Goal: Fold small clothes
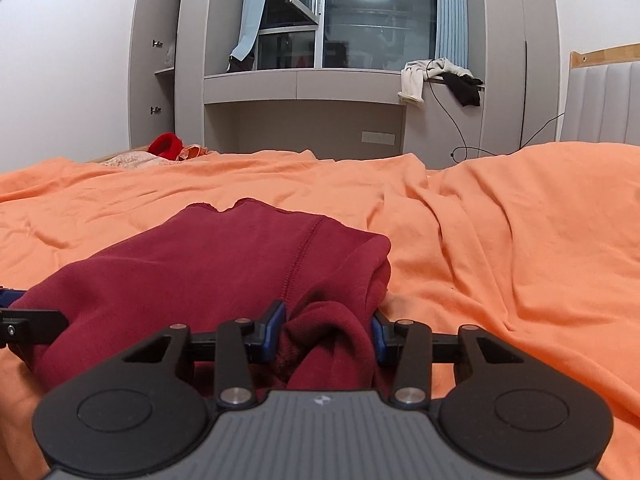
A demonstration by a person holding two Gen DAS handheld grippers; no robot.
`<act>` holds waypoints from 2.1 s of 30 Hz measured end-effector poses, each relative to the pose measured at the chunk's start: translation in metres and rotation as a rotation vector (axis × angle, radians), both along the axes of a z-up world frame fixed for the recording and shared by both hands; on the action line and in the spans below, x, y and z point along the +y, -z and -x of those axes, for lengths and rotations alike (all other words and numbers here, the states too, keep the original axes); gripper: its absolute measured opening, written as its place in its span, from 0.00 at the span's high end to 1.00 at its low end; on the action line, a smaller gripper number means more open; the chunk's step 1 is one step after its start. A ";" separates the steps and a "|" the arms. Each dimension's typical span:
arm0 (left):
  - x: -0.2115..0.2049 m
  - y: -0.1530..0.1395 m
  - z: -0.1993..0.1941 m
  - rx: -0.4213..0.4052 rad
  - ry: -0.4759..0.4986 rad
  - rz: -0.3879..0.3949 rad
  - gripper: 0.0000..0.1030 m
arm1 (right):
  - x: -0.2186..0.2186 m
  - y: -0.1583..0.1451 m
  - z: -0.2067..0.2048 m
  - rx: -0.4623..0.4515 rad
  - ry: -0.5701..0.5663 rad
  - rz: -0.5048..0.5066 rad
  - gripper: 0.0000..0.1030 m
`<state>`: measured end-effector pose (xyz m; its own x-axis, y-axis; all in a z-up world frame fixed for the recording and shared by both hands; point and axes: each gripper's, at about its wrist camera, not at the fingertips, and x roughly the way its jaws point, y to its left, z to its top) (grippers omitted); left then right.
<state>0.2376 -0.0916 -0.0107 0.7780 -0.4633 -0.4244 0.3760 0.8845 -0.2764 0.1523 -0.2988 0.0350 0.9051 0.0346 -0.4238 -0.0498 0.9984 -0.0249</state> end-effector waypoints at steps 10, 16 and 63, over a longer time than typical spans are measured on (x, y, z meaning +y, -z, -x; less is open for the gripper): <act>0.003 0.000 -0.002 0.013 0.017 0.024 0.00 | -0.032 0.000 -0.003 0.060 -0.031 -0.281 0.25; 0.001 0.001 -0.001 0.015 0.015 0.021 0.00 | -0.063 0.011 -0.009 0.122 0.034 -0.560 0.27; 0.007 0.006 -0.071 0.185 0.068 0.152 0.00 | -0.051 0.022 -0.011 0.101 0.054 -0.513 0.52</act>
